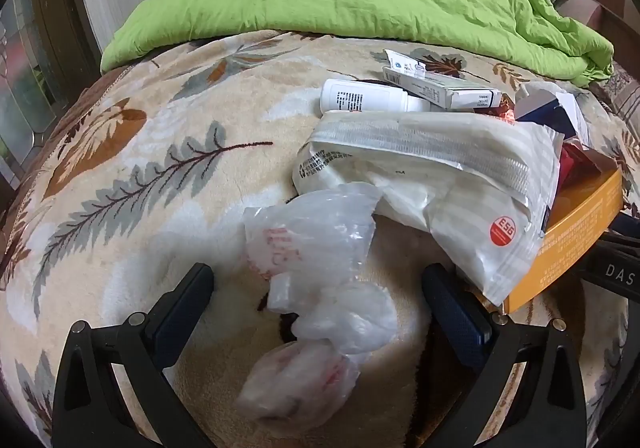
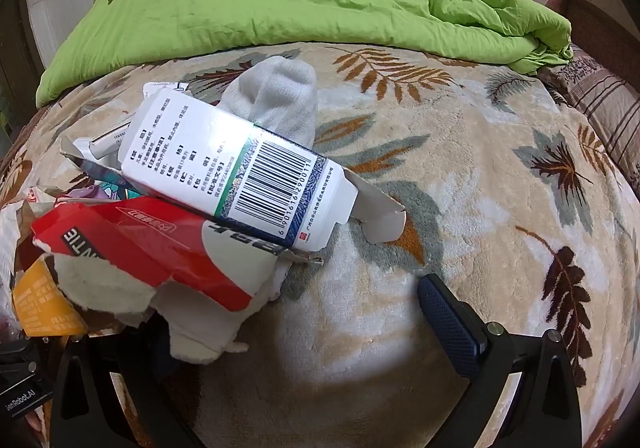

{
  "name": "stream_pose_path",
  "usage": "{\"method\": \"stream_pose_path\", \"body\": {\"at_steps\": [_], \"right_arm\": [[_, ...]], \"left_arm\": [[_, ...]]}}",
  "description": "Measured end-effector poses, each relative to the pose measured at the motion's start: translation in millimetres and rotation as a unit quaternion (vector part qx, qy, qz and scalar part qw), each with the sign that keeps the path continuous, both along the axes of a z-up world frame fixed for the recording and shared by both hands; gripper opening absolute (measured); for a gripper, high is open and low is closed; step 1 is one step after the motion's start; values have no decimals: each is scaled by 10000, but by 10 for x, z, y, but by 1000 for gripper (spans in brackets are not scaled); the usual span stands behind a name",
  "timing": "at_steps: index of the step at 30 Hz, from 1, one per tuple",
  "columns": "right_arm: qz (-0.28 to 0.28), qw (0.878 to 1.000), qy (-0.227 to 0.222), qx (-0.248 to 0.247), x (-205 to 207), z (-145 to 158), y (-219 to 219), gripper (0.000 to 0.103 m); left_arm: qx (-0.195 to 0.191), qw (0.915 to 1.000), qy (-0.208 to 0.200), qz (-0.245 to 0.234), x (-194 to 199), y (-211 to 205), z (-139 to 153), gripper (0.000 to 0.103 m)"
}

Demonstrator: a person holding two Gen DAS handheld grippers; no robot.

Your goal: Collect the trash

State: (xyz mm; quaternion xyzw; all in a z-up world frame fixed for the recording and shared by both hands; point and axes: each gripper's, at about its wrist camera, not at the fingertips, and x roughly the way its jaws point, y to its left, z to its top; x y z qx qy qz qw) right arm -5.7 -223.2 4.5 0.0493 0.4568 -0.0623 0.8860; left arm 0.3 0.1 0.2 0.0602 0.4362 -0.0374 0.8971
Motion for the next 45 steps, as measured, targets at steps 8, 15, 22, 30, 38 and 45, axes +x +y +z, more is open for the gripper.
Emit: {"method": "stream_pose_path", "body": {"at_steps": [8,15,22,30,38,45], "right_arm": [[-2,10000,20,4,2,0,0,103],[20,10000,84,-36,57,-29,28,103],[791,9936,735,337,69,72,-52,103],[752,9930,153,895,-808,563,-228,103],[663,9906,-922,766,-1733,1001,-35,103],[412,9826,-1809,70,-2426,1163,114,103]], "left_arm": [[-65,10000,6,16,-9,19,14,103],[-6,10000,85,-24,-6,42,55,103],[-475,9986,182,-119,-193,77,236,103],[-682,9949,-735,-70,-773,122,779,103],[-758,9827,-1676,-212,-1751,142,1219,103],[-760,9751,-2084,-75,-2376,61,1252,103]]}}
